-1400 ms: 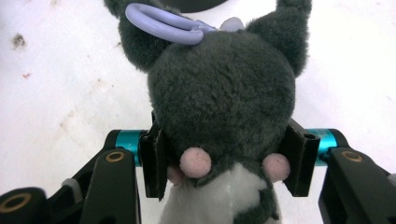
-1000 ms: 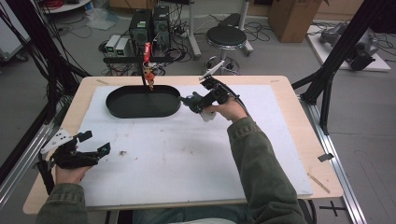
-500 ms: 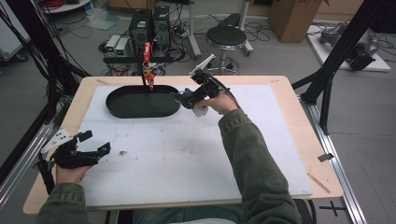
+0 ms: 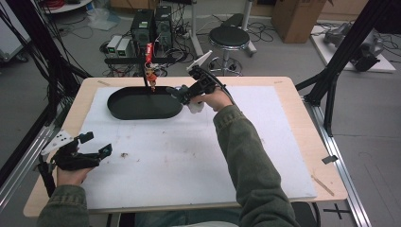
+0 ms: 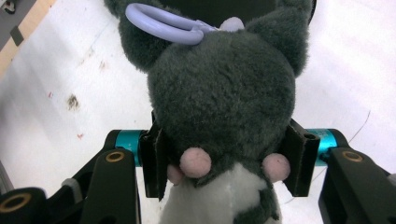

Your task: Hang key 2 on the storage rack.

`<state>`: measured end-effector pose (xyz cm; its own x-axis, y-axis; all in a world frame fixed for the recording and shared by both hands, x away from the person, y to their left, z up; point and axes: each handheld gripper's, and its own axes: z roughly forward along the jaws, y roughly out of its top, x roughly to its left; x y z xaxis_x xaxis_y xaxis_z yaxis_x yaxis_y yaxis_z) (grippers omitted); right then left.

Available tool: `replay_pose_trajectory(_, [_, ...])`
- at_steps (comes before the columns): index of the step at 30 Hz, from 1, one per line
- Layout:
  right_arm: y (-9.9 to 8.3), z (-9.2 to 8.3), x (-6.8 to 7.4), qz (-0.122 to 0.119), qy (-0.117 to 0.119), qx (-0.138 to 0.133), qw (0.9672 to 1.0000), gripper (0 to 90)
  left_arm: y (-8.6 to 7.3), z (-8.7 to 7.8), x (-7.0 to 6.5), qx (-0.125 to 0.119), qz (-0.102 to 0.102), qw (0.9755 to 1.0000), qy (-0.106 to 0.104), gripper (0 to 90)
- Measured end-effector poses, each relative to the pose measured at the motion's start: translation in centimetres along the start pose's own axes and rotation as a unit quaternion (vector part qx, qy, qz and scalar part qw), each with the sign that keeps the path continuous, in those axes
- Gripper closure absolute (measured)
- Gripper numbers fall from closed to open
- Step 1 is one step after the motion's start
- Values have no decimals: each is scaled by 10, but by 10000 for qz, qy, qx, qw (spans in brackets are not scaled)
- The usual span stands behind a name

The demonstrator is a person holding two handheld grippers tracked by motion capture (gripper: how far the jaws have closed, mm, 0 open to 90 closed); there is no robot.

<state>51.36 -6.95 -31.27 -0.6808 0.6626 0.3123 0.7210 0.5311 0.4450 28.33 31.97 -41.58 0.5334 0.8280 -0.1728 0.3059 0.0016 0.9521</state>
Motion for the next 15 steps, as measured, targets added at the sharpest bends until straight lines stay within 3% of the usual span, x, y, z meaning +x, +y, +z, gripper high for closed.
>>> replay_pose_trajectory(15, [36, -1, 13, -79, -59, -16, 10000, 449, 0, 1, 1, 6, -16, 10000, 2, 18])
